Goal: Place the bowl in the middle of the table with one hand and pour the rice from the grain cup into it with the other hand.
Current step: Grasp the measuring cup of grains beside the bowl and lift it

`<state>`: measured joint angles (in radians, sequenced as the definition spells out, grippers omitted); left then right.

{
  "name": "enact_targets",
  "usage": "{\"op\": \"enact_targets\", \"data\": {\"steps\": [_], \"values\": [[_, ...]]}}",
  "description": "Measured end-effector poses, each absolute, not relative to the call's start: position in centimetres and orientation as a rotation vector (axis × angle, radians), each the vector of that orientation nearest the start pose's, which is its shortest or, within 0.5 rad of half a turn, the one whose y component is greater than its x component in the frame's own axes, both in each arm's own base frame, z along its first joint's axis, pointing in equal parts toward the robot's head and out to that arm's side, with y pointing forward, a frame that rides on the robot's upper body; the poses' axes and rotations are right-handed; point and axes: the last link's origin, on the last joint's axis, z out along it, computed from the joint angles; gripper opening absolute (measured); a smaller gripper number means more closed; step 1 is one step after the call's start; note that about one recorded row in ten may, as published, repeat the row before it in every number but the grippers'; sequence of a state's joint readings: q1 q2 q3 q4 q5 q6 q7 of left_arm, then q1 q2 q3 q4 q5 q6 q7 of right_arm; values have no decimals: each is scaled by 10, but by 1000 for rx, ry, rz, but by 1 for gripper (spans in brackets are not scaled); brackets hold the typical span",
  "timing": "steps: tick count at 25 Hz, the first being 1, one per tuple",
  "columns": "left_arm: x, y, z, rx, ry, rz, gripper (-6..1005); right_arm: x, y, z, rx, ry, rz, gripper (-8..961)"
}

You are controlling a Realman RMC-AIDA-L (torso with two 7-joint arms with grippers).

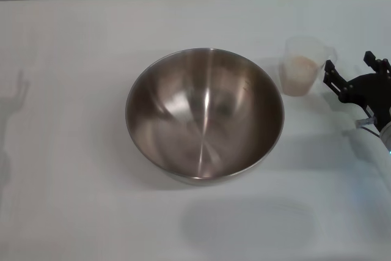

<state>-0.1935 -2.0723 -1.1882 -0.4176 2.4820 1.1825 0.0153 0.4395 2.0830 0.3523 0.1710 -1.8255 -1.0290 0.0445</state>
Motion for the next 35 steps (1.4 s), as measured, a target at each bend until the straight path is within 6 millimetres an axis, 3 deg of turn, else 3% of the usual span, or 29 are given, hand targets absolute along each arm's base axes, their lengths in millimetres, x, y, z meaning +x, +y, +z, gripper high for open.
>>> {"op": "enact_targets", "data": {"steps": [25,35], "values": [[-353,289,19,-1354,-514,-640,832,338,330,-42,-1720,579,498,837],[-354,289,18,-1355,-516,-636,832,337,336,-44,-1735,587,478,778]]}}
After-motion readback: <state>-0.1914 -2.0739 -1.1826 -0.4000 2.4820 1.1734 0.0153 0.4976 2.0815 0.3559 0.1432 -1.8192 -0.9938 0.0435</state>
